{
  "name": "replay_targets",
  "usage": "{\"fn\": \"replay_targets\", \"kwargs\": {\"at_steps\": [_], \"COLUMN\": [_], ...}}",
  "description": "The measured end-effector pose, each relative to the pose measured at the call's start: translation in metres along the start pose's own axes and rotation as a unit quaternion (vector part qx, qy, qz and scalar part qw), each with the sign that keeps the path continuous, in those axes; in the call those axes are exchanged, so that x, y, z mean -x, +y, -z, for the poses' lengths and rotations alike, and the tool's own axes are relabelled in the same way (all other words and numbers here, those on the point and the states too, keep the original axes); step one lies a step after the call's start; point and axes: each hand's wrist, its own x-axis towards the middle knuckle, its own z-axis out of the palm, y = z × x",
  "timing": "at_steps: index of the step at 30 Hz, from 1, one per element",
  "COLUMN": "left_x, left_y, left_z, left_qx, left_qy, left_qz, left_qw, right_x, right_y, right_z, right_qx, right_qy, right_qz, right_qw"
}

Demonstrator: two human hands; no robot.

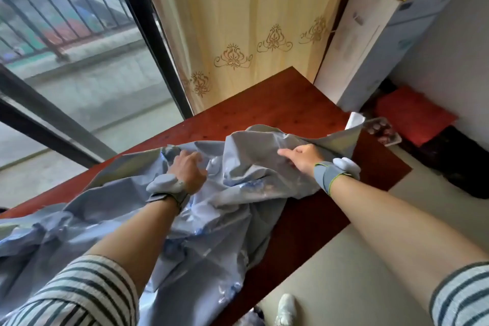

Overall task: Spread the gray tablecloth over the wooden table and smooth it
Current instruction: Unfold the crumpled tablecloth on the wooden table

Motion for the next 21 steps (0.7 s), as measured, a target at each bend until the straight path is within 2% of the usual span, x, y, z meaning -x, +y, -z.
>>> {"fn": "replay_targets", "kwargs": {"at_steps": [2,3,5,7,10,13,15,18,19,21], "left_x": [-0.020,-0.029,-0.041,-0.041,-0.026,-0.010,-0.004,-0.001,-0.001,-0.006], "left_y": [0.017,0.028,0.044,0.056,0.062,0.057,0.051,0.039,0.034,0.021], "left_z": [0.001,-0.001,-0.006,-0.017,-0.041,-0.059,-0.067,-0.075,-0.078,-0.084], "left_qx": [0.036,0.050,0.095,0.127,0.060,0.011,-0.015,-0.010,0.014,0.044], "left_qy": [0.040,0.031,-0.044,-0.155,-0.235,-0.279,-0.300,-0.284,-0.261,-0.175], "left_qz": [-0.027,-0.037,-0.032,-0.046,-0.110,-0.111,-0.121,-0.143,-0.146,-0.137], "left_qw": [0.998,0.998,0.994,0.979,0.964,0.954,0.946,0.948,0.954,0.974], "right_x": [-0.010,-0.012,-0.012,-0.010,-0.012,-0.020,-0.028,-0.038,-0.038,-0.039], "right_y": [0.016,0.024,0.037,0.041,0.027,-0.001,-0.021,-0.038,-0.037,-0.027], "right_z": [0.012,0.016,0.016,0.007,-0.010,-0.016,-0.020,-0.036,-0.042,-0.053], "right_qx": [-0.026,-0.009,0.007,0.013,0.092,0.044,0.061,0.128,0.166,0.254], "right_qy": [0.129,0.145,0.111,0.122,0.237,0.261,0.231,0.064,0.008,-0.055], "right_qz": [-0.029,-0.062,-0.130,-0.138,-0.023,0.086,0.134,0.169,0.165,0.133], "right_qw": [0.991,0.987,0.985,0.983,0.967,0.961,0.962,0.975,0.972,0.956]}}
